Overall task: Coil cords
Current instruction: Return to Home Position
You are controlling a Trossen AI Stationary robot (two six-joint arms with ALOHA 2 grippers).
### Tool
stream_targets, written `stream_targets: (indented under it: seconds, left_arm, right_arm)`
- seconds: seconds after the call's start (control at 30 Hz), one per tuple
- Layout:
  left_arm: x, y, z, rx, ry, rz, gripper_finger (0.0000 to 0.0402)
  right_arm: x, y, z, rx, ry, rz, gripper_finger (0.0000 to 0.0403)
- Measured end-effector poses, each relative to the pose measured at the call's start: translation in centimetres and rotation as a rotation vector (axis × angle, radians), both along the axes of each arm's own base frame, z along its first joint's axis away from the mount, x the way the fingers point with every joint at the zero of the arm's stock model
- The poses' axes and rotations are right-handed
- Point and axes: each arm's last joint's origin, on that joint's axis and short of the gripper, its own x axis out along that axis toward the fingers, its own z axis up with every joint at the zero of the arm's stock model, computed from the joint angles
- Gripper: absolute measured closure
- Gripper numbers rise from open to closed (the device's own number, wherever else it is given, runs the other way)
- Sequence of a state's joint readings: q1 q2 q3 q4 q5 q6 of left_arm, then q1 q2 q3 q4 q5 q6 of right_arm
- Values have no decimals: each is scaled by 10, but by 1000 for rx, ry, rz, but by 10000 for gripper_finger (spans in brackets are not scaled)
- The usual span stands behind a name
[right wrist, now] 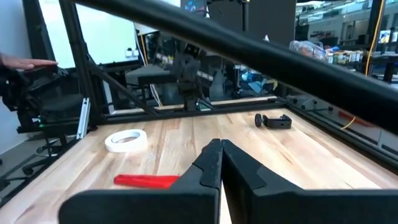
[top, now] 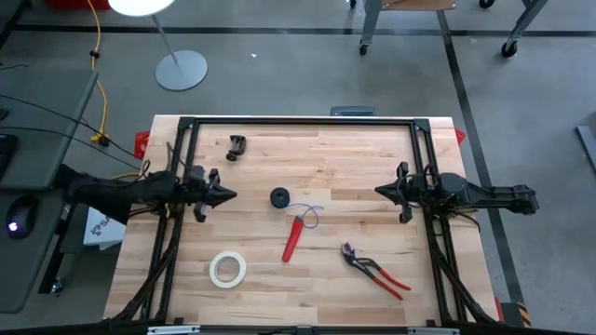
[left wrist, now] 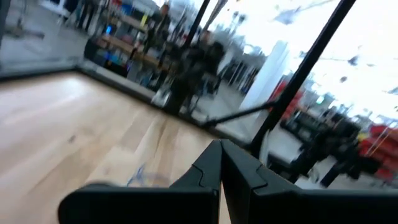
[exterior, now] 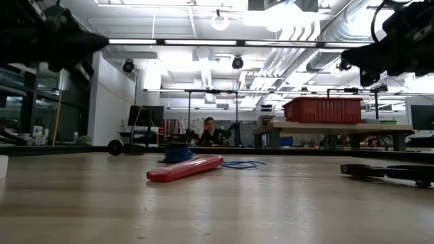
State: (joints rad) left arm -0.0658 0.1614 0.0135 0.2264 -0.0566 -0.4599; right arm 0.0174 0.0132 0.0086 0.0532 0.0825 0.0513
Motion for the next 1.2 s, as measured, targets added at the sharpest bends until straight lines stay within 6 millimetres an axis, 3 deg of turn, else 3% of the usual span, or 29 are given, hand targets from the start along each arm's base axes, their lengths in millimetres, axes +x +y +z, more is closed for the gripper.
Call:
stream_targets:
  seconds: [0.33,1.2]
  left_arm:
    - [-13,3,16,-10,-192,24,401]
    - [-13,3,15,-9,-176,25,401]
  right_arm:
    - [0,0,-2,0,25,0,402]
    - [0,0,-2,0,24,0,402]
